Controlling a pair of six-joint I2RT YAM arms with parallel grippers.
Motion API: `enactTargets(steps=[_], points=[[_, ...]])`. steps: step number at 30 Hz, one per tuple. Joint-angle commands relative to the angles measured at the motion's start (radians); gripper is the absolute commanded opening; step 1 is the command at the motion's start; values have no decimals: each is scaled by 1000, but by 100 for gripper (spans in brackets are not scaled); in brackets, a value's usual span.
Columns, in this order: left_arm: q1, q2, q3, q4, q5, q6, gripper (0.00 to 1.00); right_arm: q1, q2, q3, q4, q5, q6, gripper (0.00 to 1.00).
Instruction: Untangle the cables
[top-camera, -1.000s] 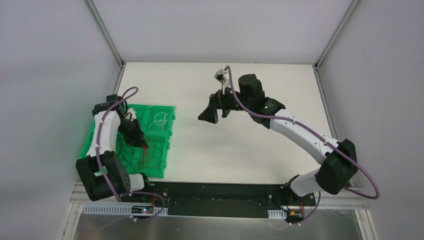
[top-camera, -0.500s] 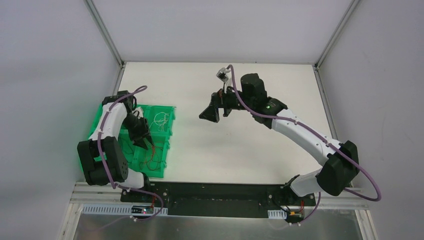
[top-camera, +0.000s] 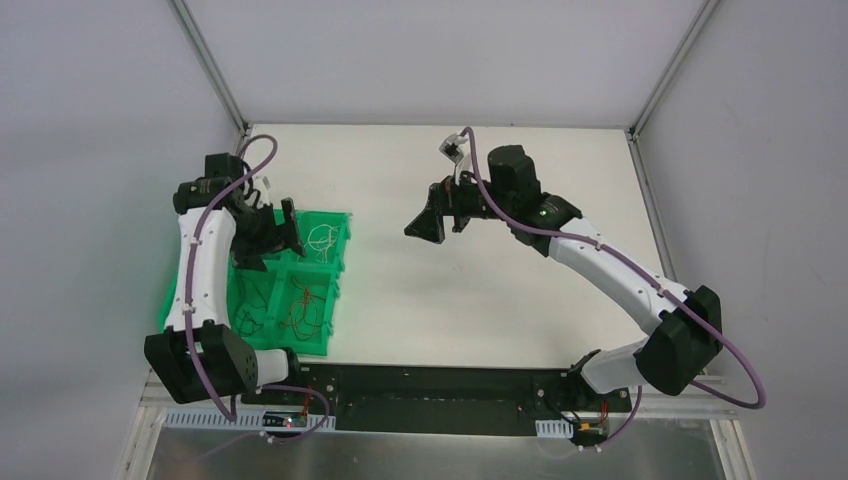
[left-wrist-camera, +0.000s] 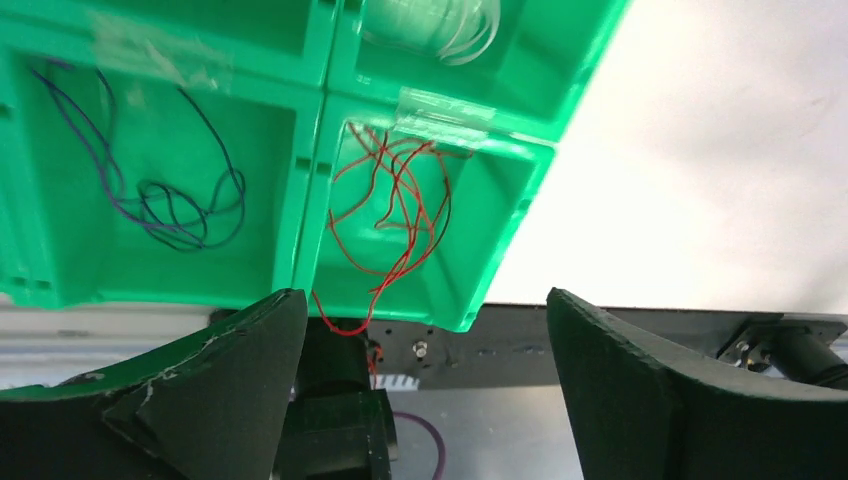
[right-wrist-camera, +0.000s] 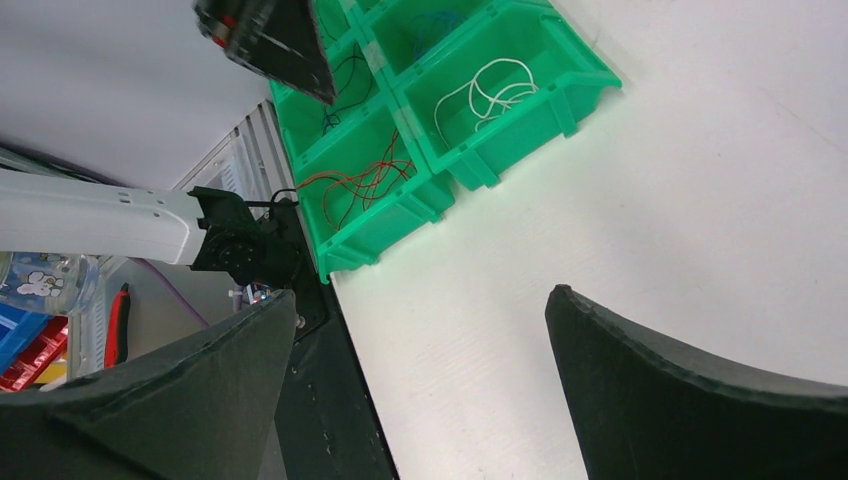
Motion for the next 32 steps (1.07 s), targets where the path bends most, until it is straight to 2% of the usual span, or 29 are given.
enactTargets(steps=[1, 4, 9, 17, 19, 23, 27, 32], points=[[-3, -18, 190, -31, 42, 105, 98, -36, -29, 53, -49, 11, -8, 99], [-31, 95, 376, -72, 49, 144, 99, -84, -26, 74, -87, 32, 5, 99], [-147, 272, 692, -107, -34, 194, 99, -214, -39, 107, -169, 73, 36, 99], [-339, 611, 1216, -113, 6, 229, 99, -554, -101, 70, -323, 122, 58, 99], [-391, 659, 1213, -98, 5, 210, 99, -635, -115, 17, -343, 123, 48, 99], [-418, 682, 1064, -26, 64, 103, 99, -743, -153, -100, -385, 134, -7, 99], [-418, 642, 868, 76, 101, 29, 99, -760, -187, -178, -396, 154, -66, 99], [-401, 600, 787, 125, 112, 19, 99, -760, -171, -166, -372, 121, -53, 99]])
